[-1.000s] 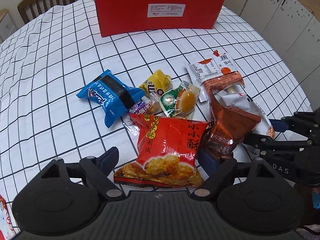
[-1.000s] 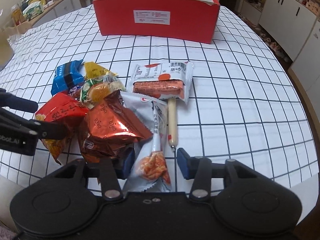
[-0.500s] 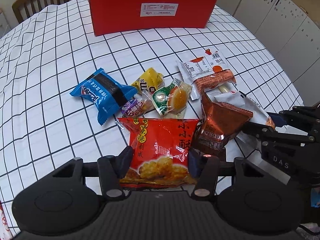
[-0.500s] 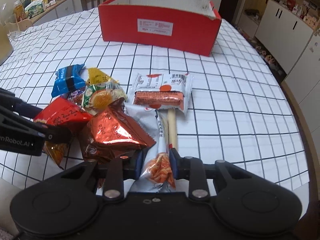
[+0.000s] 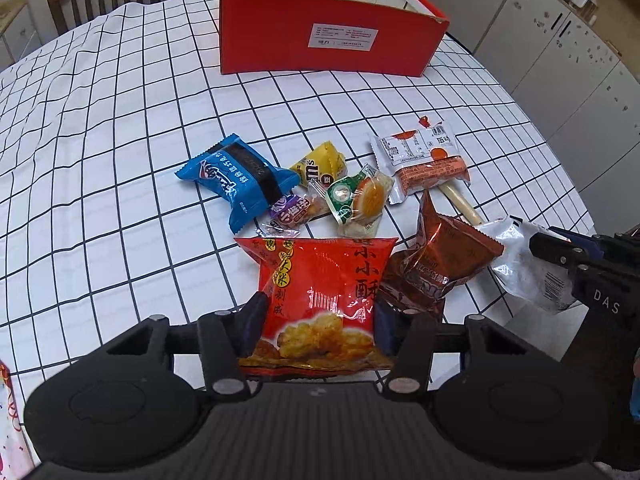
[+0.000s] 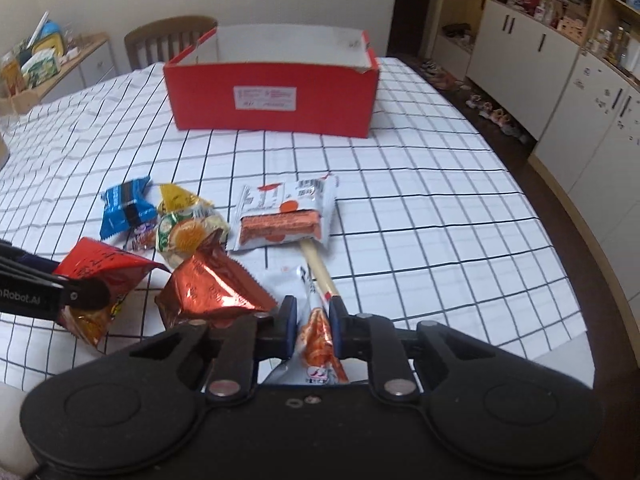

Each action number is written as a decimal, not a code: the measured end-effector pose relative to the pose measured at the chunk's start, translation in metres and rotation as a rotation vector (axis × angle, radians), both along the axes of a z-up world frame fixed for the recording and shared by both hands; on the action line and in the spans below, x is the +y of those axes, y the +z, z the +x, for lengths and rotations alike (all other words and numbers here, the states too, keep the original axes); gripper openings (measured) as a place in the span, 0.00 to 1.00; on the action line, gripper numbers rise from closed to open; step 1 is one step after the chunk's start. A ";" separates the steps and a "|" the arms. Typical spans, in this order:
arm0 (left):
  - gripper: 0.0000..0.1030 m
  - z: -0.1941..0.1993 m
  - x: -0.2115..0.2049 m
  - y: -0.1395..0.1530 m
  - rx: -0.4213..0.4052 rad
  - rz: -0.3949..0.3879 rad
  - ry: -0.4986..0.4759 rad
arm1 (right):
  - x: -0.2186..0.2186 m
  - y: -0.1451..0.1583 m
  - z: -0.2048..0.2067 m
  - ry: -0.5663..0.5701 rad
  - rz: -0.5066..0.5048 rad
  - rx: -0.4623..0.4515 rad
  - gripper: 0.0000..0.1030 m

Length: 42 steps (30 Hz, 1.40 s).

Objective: Organize snacks
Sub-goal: 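Carry the red bag and white packet into the red box with both tools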

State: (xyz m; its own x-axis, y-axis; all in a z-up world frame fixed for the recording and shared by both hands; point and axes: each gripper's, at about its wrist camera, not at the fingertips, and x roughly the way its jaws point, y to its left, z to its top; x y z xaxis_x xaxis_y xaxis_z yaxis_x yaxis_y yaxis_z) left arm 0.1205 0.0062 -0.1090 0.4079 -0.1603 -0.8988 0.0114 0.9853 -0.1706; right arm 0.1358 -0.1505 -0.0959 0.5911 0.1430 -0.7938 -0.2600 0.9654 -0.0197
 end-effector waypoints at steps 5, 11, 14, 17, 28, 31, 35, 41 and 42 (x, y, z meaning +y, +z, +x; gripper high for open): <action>0.51 -0.004 0.006 0.007 -0.018 -0.012 0.014 | -0.004 0.008 -0.007 -0.028 0.018 -0.012 0.12; 0.51 -0.007 0.011 0.018 -0.039 -0.020 0.026 | -0.007 0.022 -0.013 -0.035 0.000 -0.059 0.11; 0.51 -0.006 0.014 0.022 -0.037 -0.031 0.033 | -0.009 0.027 -0.014 -0.042 -0.022 -0.082 0.11; 0.51 -0.004 0.015 0.031 -0.054 -0.042 0.027 | -0.014 0.033 -0.011 -0.063 0.004 -0.083 0.11; 0.51 0.021 0.005 0.072 -0.135 -0.044 0.001 | -0.002 0.078 0.006 -0.005 0.057 -0.184 0.10; 0.51 0.031 0.001 0.081 -0.156 -0.038 -0.006 | 0.003 0.090 0.015 0.018 0.056 -0.216 0.10; 0.51 0.045 -0.002 0.095 -0.183 -0.033 -0.006 | 0.008 0.103 0.028 0.043 0.055 -0.250 0.10; 0.51 0.069 -0.006 0.117 -0.236 -0.013 -0.013 | 0.016 0.117 0.046 0.080 0.051 -0.293 0.10; 0.51 0.072 -0.007 0.119 -0.242 -0.009 -0.014 | 0.017 0.118 0.049 0.085 0.052 -0.298 0.10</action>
State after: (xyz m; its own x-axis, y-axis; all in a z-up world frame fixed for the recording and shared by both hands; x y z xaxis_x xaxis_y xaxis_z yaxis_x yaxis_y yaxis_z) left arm 0.1929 -0.0010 0.0101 0.6092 -0.1754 -0.7734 0.0671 0.9831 -0.1702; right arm 0.1848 -0.1333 0.0224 0.7808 0.2374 -0.5780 -0.3298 0.9423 -0.0584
